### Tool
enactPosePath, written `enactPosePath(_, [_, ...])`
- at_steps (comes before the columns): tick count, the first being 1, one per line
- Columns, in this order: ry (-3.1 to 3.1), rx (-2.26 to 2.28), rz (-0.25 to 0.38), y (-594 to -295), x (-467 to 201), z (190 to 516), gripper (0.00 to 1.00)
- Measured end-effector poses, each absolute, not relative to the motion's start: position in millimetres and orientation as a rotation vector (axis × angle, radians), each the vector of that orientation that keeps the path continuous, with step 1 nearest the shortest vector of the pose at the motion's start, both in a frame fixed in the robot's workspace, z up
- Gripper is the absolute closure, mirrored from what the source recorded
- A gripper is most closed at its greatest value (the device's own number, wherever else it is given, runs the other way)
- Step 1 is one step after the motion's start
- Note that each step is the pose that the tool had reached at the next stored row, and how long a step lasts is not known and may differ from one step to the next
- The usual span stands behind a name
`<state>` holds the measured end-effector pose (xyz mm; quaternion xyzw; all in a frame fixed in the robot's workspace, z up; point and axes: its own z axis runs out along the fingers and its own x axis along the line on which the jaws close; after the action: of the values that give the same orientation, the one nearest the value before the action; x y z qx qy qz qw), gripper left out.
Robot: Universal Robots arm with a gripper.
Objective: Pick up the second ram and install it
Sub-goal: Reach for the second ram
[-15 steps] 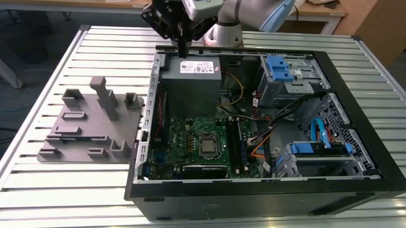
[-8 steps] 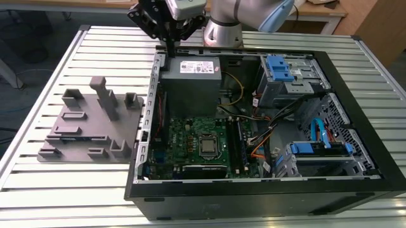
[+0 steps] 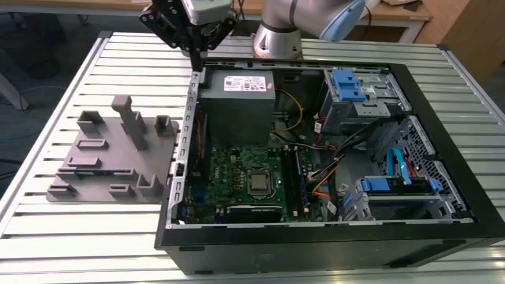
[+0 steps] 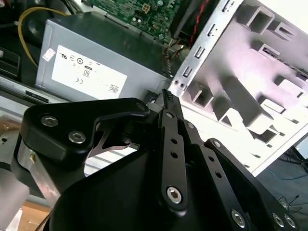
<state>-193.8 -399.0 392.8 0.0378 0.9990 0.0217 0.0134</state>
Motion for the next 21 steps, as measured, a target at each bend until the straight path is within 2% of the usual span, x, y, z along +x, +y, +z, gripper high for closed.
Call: enactPosePath(21, [3.112, 0.118, 0.067, -399, -240, 378, 0.93])
